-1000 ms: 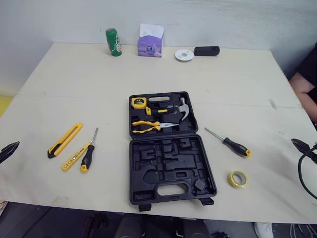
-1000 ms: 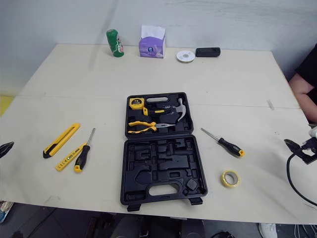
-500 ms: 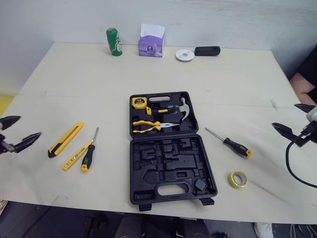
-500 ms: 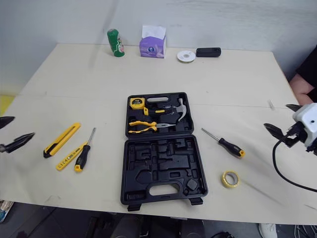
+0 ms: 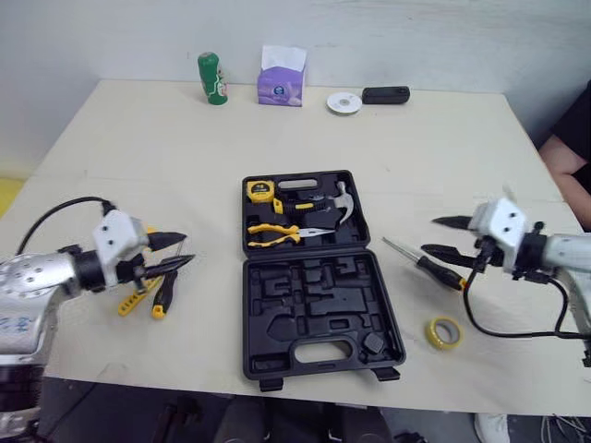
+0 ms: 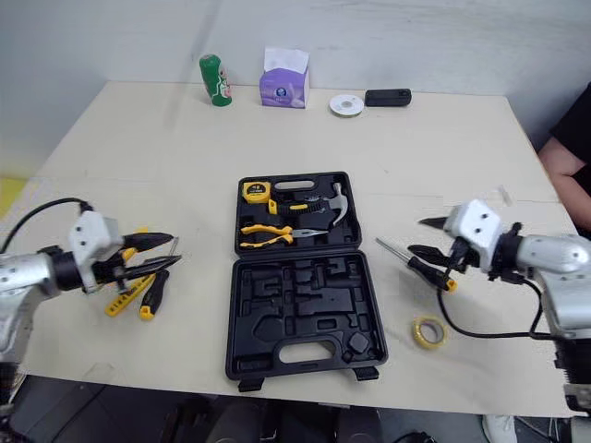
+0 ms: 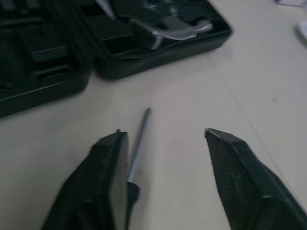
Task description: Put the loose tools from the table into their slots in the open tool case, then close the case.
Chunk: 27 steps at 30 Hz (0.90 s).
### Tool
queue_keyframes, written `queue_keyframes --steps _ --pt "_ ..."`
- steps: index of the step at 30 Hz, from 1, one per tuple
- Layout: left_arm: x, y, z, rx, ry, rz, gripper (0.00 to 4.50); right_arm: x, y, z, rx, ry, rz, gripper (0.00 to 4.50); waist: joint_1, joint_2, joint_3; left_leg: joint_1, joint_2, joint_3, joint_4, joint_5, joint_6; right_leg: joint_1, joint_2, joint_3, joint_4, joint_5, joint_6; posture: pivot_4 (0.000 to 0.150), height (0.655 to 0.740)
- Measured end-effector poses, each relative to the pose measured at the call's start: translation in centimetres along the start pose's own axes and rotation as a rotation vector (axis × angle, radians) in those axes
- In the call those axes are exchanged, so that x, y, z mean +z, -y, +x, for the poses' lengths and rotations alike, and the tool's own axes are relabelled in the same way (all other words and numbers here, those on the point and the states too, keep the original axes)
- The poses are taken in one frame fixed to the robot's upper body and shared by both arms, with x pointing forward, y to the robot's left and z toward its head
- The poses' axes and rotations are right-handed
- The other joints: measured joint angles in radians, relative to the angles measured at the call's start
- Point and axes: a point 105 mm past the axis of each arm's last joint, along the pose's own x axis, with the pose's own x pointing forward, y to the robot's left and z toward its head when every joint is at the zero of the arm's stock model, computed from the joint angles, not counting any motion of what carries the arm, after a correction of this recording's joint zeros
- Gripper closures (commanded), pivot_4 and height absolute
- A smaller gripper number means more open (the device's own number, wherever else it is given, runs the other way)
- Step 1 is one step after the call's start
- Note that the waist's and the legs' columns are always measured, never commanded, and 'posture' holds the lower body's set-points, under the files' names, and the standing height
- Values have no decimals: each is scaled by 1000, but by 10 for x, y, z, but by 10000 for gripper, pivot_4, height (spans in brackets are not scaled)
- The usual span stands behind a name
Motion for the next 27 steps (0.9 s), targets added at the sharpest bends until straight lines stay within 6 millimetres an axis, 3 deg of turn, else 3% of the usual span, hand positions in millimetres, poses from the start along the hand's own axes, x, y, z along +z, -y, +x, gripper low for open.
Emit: queue_keyframes --steps 1,3,8,11,17,27 --pt "-1 1 2 -5 -10 2 44188 0 -1 3 14 -10 -9 38949 -1 0 0 0 0 0 0 0 0 0 1 1 0 0 0 1500 7400" --pt "-2 3 10 -33 -37 -4 45000 -1 -3 8 39 -22 -24 44642 -1 0 0 0 0 0 0 0 0 0 4 1 -1 0 0 1500 7400" --pt "-12 26 38 -153 -93 -45 45000 2 -17 32 143 -7 -95 44642 -1 0 0 0 1 0 1 0 0 0 4 3 0 0 0 1500 7400" --pt "-13 33 48 -175 -91 -84 45000 2 -14 40 144 -23 -105 44642 -1 0 0 0 1 0 2 0 0 0 4 4 0 0 0 1500 7400" --pt "-7 39 68 -198 -86 -60 45000 9 -16 64 150 -39 -126 44642 2 0 0 0 2 0 2 0 0 0 5 4 -1 0 0 1500 7400" --pt "-10 37 84 -181 -97 -75 45000 8 -19 78 151 -37 -118 44642 3 0 0 -1 1 0 3 0 0 0 5 4 0 1 0 1500 7400"
